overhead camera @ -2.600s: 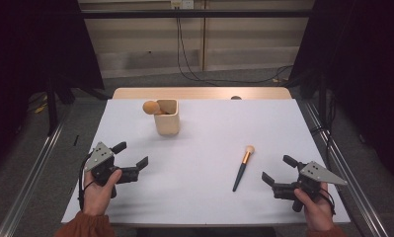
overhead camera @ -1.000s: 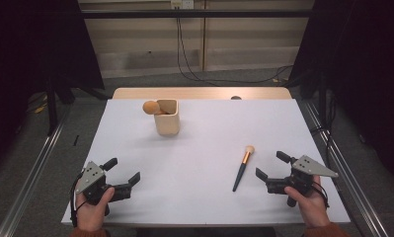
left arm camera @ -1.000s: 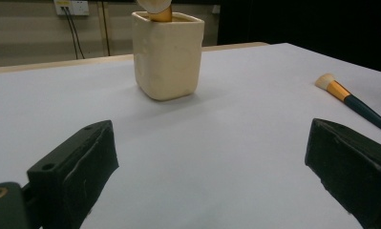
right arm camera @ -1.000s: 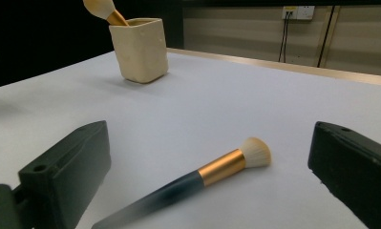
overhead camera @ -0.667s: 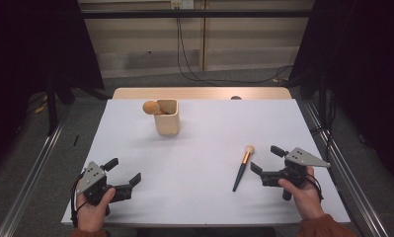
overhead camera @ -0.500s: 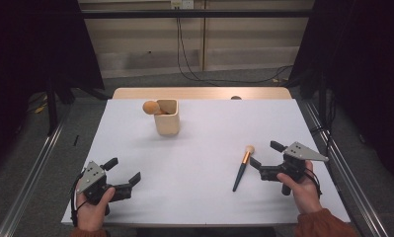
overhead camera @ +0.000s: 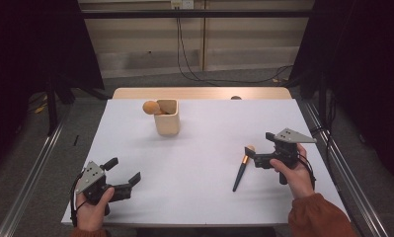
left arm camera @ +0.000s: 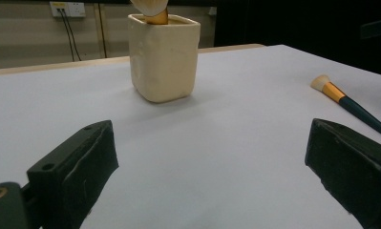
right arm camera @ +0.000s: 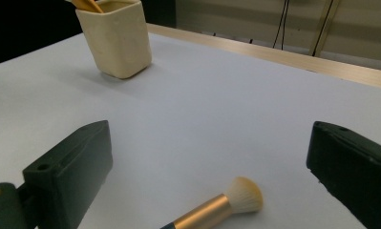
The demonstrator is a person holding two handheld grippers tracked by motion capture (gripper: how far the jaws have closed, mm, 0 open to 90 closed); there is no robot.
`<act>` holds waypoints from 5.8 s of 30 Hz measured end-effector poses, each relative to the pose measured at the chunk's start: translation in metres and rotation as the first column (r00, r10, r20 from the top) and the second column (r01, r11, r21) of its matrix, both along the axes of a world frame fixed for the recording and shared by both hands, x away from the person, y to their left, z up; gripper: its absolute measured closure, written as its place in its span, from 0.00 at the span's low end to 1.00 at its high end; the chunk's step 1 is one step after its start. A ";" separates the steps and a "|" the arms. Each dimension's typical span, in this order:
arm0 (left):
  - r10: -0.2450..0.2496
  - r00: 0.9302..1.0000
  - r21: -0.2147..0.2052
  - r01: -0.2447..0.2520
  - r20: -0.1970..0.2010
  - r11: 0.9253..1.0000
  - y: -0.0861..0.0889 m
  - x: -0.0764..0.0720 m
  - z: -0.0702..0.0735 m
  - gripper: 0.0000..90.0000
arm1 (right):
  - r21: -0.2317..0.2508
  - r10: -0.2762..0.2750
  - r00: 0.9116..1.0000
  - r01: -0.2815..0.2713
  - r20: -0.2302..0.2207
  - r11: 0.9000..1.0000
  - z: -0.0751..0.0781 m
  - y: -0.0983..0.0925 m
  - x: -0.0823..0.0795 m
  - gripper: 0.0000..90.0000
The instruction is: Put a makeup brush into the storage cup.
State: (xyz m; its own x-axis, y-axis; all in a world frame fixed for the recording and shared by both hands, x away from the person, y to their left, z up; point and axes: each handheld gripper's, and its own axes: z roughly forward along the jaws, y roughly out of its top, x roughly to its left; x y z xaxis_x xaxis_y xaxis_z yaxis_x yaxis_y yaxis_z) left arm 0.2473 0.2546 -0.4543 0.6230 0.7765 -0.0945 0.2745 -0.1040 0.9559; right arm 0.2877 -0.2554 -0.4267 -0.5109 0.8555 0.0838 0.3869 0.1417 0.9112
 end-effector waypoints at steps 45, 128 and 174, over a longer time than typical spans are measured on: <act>-0.010 1.000 0.015 0.010 -0.001 1.000 0.000 0.002 -0.002 0.04 | -0.296 -0.092 0.851 -0.077 -0.517 0.952 0.002 0.020 0.044 0.05; -0.032 0.999 0.031 0.032 -0.009 0.999 -0.003 0.003 -0.003 0.04 | -0.377 -0.176 0.692 -0.149 -0.700 0.914 -0.023 0.048 0.052 0.84; -0.021 1.000 0.031 0.022 -0.013 0.999 -0.001 0.002 -0.002 0.04 | 0.002 0.016 0.970 -0.016 -0.244 1.000 0.000 0.007 0.015 0.84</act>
